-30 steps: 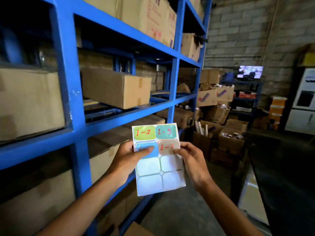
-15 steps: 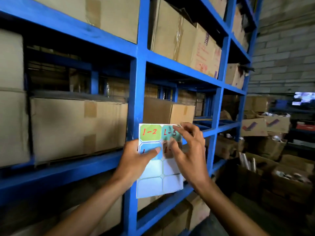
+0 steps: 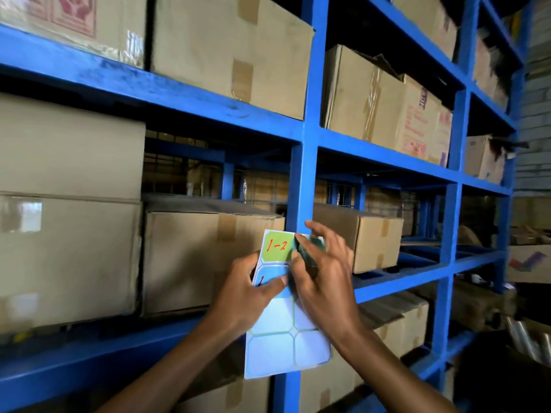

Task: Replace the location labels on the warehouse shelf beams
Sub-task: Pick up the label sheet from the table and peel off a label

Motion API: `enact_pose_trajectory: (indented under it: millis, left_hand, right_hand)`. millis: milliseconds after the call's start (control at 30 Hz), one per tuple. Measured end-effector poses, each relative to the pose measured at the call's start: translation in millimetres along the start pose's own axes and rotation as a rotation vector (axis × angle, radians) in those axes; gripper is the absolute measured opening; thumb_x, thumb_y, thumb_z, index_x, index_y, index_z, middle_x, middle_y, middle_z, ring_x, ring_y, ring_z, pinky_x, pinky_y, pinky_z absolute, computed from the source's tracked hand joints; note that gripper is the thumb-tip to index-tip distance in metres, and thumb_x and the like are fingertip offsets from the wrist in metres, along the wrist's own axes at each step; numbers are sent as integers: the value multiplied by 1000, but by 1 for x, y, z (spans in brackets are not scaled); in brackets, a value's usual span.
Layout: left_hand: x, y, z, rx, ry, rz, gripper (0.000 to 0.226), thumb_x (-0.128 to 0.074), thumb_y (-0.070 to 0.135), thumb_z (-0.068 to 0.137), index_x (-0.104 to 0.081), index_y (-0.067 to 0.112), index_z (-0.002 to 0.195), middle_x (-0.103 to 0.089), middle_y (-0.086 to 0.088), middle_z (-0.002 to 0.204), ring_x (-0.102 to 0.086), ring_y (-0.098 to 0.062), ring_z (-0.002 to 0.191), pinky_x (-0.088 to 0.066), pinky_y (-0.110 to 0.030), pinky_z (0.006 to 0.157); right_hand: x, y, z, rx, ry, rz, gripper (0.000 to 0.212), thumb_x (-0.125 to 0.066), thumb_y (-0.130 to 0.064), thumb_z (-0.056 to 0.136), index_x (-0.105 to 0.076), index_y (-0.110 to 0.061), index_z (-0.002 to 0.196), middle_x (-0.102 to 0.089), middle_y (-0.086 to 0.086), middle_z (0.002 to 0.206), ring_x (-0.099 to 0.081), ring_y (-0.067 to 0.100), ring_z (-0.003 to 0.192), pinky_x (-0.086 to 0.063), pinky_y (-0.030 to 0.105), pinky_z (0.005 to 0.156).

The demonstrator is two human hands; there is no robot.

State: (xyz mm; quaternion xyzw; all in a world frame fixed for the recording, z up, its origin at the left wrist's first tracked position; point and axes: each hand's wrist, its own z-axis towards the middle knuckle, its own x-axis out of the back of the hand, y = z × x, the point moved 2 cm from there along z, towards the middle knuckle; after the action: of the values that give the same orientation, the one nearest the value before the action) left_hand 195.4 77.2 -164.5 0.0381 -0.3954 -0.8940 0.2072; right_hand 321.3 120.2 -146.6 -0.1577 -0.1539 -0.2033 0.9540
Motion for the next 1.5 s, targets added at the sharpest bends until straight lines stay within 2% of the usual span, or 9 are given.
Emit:
enact_pose_trajectory:
  millis: [200, 300, 600, 833, 967, 1033, 1100, 1333, 1500]
  left_hand:
    - [10, -6, 23, -23, 14, 40, 29, -67, 2, 81, -66, 27, 94, -73, 9, 93, -70, -9, 82, -57, -22, 72]
    - [14, -9, 37, -39, 26, 114, 29, -67, 3, 82, -64, 25, 101, -72, 7, 100, -68, -9, 91, -56, -23, 80]
    - [25, -12, 74, -106, 101, 345, 24, -70, 9, 80, -67, 25, 97, -73, 1, 94, -69, -13, 85, -56, -26, 74]
    - [27, -4, 90, -188, 159, 488, 30, -69, 11, 82, -65, 31, 104, -72, 6, 103, -67, -4, 93, -52, -17, 78]
    - [33, 4, 100, -224, 230, 602, 41, -70, 7, 79, -63, 45, 93, -71, 15, 98, -65, 3, 92, -51, -14, 77]
    - [38, 11, 105, -235, 274, 651, 44, -71, 7, 79, -62, 49, 89, -70, 19, 97, -65, 3, 92, -53, -18, 79]
    - [47, 20, 110, -259, 325, 723, 43, -71, 6, 78, -62, 46, 89, -70, 21, 93, -64, 6, 89, -52, -18, 77]
    - [90, 58, 119, -290, 433, 979, 40, -68, -4, 72, -65, 23, 102, -67, 15, 90, -57, 6, 82, -40, -4, 66]
    - [133, 80, 120, -216, 489, 1100, 56, -68, -7, 73, -56, 16, 122, -68, -1, 92, -60, -12, 84, -37, 0, 59]
  right_hand:
    - [-24, 7, 23, 36, -4, 60, 38, -46, -30, 89, -59, -15, 122, -42, -2, 140, -32, 12, 127, -18, 17, 98]
    - [-36, 12, 37, 58, 7, 112, 36, -49, -26, 89, -60, -13, 120, -44, 0, 139, -34, 12, 124, -21, 22, 99]
    - [-61, 25, 77, 118, 66, 276, 28, -56, -19, 87, -66, -9, 112, -51, 0, 135, -42, 18, 122, -19, 15, 93]
    - [-66, 28, 97, 162, 101, 361, 27, -55, -23, 79, -71, -10, 97, -62, 4, 122, -52, 19, 111, -22, 25, 97]
    - [-67, 29, 117, 155, 104, 502, 14, -60, -21, 75, -69, -13, 83, -64, 1, 105, -56, 19, 103, -30, 32, 96]
    - [-68, 27, 130, 167, 71, 596, 2, -64, -13, 74, -66, -13, 75, -61, -1, 98, -57, 20, 99, -40, 45, 96]
    - [-70, 20, 143, 166, 42, 678, 7, -67, -7, 70, -64, -12, 68, -59, -4, 93, -58, 19, 97, -43, 52, 90]
    - [-68, -14, 183, 183, -141, 819, 11, -68, -13, 70, -66, -4, 64, -67, 3, 91, -61, 13, 89, -45, 26, 81]
    - [-58, -43, 201, 231, -299, 837, 24, -63, -19, 74, -63, -3, 57, -69, 1, 87, -62, 10, 84, -50, 33, 76]
